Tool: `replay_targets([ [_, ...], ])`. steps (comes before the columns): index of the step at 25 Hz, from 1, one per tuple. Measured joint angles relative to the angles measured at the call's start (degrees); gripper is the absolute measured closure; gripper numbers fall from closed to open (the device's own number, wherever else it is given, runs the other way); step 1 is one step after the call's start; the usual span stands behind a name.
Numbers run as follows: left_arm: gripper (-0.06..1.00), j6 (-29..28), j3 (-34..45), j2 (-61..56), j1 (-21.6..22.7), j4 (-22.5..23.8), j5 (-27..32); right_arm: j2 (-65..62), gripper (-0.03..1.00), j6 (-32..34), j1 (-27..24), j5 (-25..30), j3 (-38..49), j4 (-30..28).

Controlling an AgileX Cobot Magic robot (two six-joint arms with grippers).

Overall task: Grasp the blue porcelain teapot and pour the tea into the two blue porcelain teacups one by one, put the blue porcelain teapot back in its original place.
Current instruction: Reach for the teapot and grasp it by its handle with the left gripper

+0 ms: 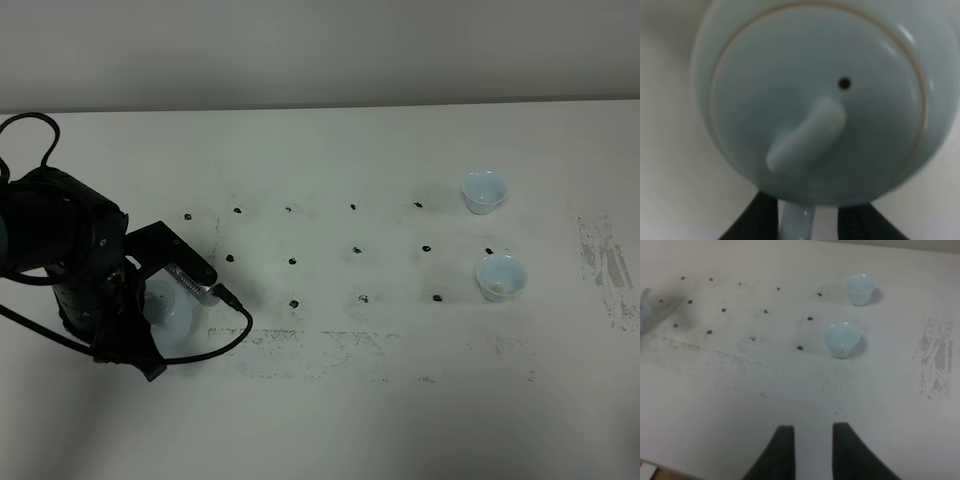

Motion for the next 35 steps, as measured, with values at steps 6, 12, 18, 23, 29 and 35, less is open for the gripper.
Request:
replay_targets([
  [6, 0.63, -0.1, 0.0, 0.0, 0.0, 0.04, -0.09, 0.0, 0.75, 0.0, 0.0, 0.0, 0.0, 0.0],
  [12, 0.63, -0.05, 0.0, 0.0, 0.0, 0.06, -2.04, 0.0, 0.75, 0.0, 0.0, 0.0, 0.0, 0.0],
  [18, 0.63, -0.05, 0.0, 0.0, 0.0, 0.06, -2.23, 0.0, 0.75, 0.0, 0.0, 0.0, 0.0, 0.0],
  [23, 0.63, -0.05, 0.0, 0.0, 0.0, 0.06, -2.27, 0.0, 0.75, 0.0, 0.0, 0.0, 0.0, 0.0],
  [29, 0.63, -0.05, 0.0, 0.0, 0.0, 0.06, -2.43, 0.0, 0.75, 0.0, 0.0, 0.0, 0.0, 0.0],
  [35, 0.63, -0.05, 0.0, 0.0, 0.0, 0.06, -2.43, 0.0, 0.75, 0.0, 0.0, 0.0, 0.0, 0.0],
])
